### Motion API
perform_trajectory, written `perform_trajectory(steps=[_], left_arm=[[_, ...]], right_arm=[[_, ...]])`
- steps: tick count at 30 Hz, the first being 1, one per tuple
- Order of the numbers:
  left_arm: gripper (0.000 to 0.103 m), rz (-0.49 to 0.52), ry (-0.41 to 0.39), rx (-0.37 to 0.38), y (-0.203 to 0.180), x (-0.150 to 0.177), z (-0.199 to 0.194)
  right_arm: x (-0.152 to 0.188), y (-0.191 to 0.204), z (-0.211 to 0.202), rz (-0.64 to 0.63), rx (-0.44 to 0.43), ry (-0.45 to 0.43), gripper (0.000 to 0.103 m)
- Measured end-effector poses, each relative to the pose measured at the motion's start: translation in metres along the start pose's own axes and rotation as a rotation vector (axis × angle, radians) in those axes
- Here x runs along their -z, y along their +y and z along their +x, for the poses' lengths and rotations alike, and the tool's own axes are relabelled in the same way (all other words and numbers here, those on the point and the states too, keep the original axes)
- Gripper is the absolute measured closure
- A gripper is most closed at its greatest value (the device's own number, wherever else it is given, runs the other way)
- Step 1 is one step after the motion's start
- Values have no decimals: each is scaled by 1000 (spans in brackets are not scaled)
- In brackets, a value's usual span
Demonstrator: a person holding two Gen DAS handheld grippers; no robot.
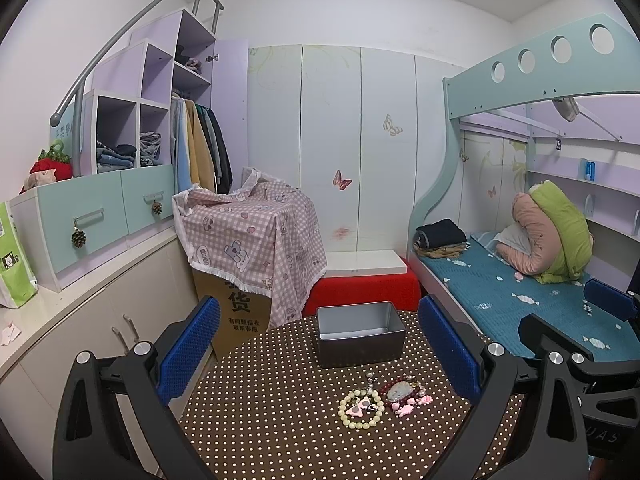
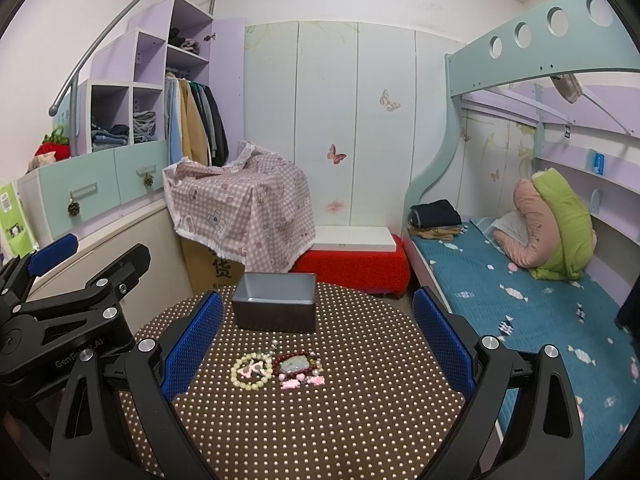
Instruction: Organize jewelry
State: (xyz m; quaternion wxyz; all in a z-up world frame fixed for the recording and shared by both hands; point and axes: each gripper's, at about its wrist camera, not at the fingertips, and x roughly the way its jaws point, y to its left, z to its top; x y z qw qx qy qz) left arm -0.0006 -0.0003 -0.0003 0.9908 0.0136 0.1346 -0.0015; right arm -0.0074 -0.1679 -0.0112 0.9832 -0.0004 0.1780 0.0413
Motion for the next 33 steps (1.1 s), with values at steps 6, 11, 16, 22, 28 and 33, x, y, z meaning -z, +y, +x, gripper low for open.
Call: perform_trajectory(steps=[6, 11, 16, 22, 28, 33], left_arm=[[7, 0, 0, 1, 0, 0, 0], [7, 0, 0, 0, -2, 1, 2], [7, 0, 3, 0, -3, 3, -2], [7, 0, 5, 1, 0, 2, 0], [7, 3, 18, 4, -4, 2, 6], [7, 8, 46, 8, -4, 0, 15]], right_arm=[[1, -2, 0, 1, 0, 1, 10], [1, -4, 0, 1, 1, 1, 10], [2, -6, 0, 1, -1, 5, 10], [3, -7, 2, 3, -3, 10, 10], [4, -8, 7, 5, -4, 24, 10], [3, -8, 11, 11, -4, 39, 10]])
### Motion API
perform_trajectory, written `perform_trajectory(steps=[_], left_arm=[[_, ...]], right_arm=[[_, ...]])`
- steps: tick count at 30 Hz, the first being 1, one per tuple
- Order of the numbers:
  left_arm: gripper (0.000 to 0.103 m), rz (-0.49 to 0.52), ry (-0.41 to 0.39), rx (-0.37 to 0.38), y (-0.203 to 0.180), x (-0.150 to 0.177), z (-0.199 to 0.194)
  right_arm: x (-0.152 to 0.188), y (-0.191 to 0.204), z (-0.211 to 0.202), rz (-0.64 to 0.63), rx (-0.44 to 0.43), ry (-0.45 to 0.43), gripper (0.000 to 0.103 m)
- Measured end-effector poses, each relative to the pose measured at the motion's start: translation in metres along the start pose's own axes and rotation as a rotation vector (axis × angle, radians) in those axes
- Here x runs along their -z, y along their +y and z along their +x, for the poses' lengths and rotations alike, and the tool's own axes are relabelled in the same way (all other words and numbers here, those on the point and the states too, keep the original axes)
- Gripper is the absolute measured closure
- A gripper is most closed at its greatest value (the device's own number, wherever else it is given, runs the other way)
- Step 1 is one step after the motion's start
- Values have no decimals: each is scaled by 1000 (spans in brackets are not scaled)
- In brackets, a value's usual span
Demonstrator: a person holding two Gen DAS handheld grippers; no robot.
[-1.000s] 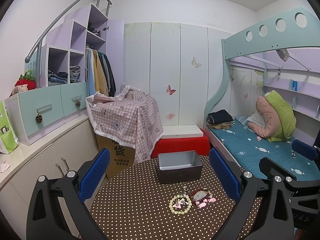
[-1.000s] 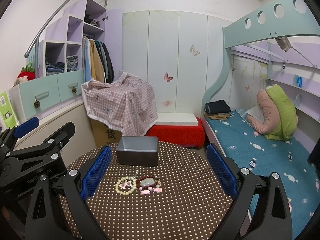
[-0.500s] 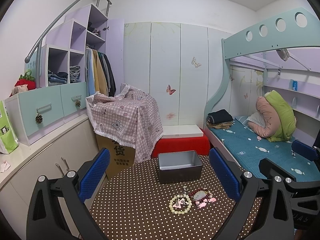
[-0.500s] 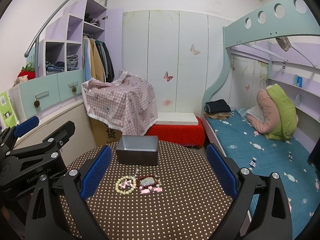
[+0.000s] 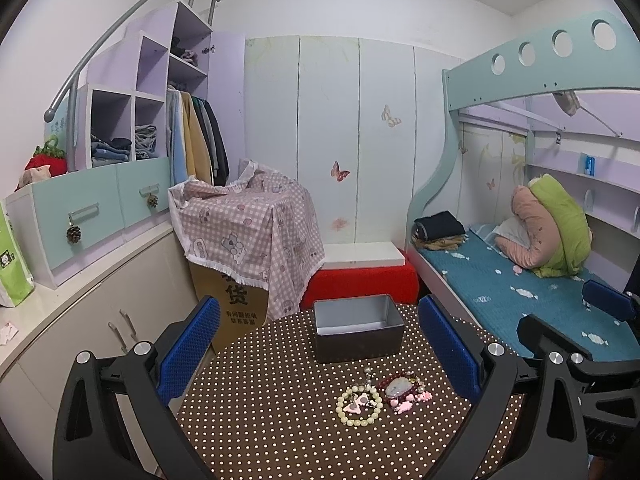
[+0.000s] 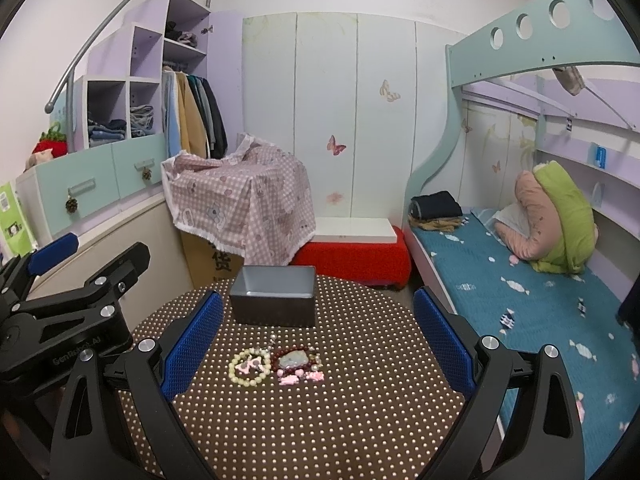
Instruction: Organize jewelry
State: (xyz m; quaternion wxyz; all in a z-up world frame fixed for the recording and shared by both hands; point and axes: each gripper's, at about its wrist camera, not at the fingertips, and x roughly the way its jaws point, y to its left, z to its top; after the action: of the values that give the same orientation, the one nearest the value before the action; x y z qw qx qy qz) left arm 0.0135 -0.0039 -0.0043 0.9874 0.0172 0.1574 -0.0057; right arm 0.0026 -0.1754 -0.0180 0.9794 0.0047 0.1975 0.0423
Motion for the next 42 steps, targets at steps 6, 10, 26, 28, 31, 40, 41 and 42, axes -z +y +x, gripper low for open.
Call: perform_trajectory(steps=[6, 10, 26, 28, 31, 40, 41, 42], left_arm=[[7, 5, 35, 7, -1, 0, 13], [7, 15, 80, 22, -4, 3, 26], [7, -27, 400, -10, 33, 53, 131], [7, -45, 454, 3, 37, 64, 144], [7, -58, 529, 37, 34, 84, 162], [7, 51, 692, 34, 12, 133, 204], [7, 60, 697, 30, 10, 135, 207], [7, 68, 697, 27, 11, 136, 209]], right_arm=[[-1, -1, 12, 7, -3, 30, 10], [1, -3, 22, 14, -2, 57, 10], [44, -32, 102, 67, 29, 252, 10], [55, -33, 117, 61, 27, 289, 10], [72, -35, 139, 59, 24, 348, 10], [104, -35, 178, 54, 17, 450, 10], [104, -35, 180, 55, 16, 455, 10], [105, -35, 182, 55, 16, 461, 10]])
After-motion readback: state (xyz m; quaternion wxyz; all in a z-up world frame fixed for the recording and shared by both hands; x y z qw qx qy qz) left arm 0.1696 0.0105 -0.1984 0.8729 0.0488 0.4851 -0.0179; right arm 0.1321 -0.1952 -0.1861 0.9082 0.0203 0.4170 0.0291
